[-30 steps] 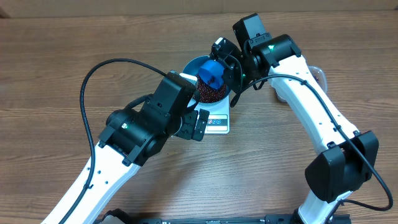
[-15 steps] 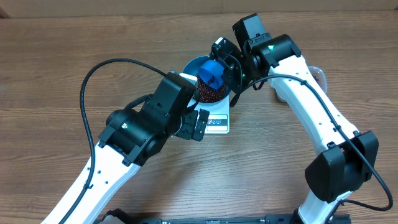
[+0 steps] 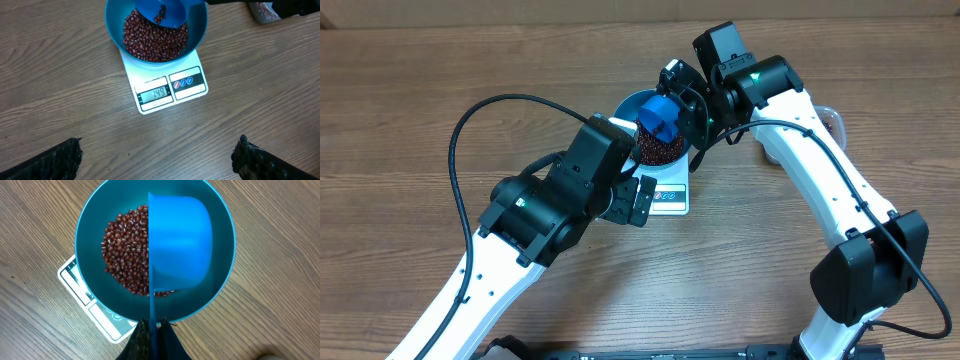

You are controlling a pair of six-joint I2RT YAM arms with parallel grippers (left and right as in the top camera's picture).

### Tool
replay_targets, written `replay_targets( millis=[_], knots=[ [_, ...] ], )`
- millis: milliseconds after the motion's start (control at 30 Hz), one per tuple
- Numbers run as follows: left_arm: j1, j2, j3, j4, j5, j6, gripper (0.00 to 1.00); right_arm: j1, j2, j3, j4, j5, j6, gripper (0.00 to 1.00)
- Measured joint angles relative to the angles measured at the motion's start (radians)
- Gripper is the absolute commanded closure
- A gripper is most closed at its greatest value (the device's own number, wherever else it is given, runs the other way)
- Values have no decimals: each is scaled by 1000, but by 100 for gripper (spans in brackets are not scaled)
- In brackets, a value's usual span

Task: Scoop item into bowl and weigh 150g on scale
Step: 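Shake the last beans from the blue scoop into the teal bowl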

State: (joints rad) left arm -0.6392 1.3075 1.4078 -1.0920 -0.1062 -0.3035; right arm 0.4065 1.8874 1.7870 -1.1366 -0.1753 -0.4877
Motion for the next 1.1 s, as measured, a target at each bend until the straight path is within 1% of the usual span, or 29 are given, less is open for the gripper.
replay_targets(
  millis=[267,1100],
  knots=[
    [0,0,0,0,0,0,0,0,0,0,-21,-5,-14,96],
    [0,0,0,0,0,0,0,0,0,0,-8,-4,-10,96]
  ],
)
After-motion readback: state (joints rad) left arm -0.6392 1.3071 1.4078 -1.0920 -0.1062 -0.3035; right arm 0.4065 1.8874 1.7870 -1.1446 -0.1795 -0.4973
